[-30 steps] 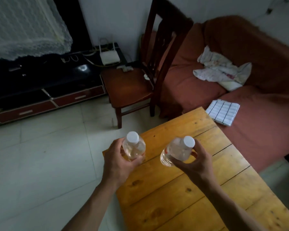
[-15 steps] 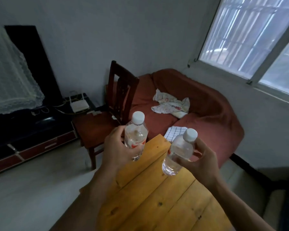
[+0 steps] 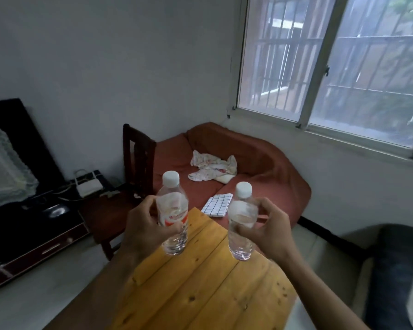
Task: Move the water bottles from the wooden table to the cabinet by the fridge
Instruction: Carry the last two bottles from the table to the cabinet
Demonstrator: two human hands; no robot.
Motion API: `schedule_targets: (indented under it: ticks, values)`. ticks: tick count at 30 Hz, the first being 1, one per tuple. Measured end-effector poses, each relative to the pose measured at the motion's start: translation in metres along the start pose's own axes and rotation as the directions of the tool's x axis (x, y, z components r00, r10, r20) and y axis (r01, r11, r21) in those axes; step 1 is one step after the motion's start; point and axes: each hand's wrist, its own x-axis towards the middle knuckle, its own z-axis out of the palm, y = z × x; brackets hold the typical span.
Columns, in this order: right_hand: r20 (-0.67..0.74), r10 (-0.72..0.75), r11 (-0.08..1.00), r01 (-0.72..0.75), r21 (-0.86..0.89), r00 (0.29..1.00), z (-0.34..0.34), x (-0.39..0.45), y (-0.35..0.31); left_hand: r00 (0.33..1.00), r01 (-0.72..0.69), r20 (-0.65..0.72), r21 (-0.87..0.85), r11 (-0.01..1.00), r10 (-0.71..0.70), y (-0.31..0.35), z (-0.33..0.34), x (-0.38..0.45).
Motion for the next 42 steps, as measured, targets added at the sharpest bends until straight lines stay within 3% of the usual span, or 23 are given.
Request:
schedule_targets:
  ticks: [7, 11, 19, 28, 34, 37, 42]
  values:
    - [-0.077, -0.018, 0.999, 0.014, -0.046, 0.997, -0.051, -0.019, -0.006, 0.997, -0.055, 0.048, -0.035, 0.998, 0.056, 0.036, 0.023, -0.006]
    - [-0.191, -0.018, 0.995, 0.0, -0.096, 0.981, -0.076, -0.031, -0.016, 0.988, -0.112, 0.099, -0.096, 0.989, 0.121, 0.053, 0.045, 0.014]
    - [-0.422, 0.094, 0.946, -0.213, -0.246, 0.902, -0.097, -0.062, -0.045, 0.893, -0.241, 0.28, -0.363, 0.9, 0.353, 0.07, 0.103, 0.053]
    - [-0.68, 0.167, 0.809, -0.493, -0.319, 0.714, -0.077, -0.145, -0.106, 0.671, -0.261, 0.457, -0.591, 0.763, 0.584, 0.086, 0.128, 0.033]
    - [-0.805, 0.133, 0.684, -0.642, -0.348, 0.578, -0.081, -0.232, -0.165, 0.459, -0.255, 0.526, -0.694, 0.673, 0.716, 0.127, 0.141, -0.047]
    - [-0.869, 0.099, 0.637, -0.702, -0.32, 0.485, -0.086, -0.29, -0.198, 0.315, -0.227, 0.559, -0.741, 0.633, 0.767, 0.153, 0.14, -0.097]
    - [-0.94, -0.022, 0.548, -0.782, -0.297, 0.341, -0.074, -0.397, -0.258, 0.123, -0.211, 0.494, -0.834, 0.51, 0.86, 0.192, 0.117, -0.197]
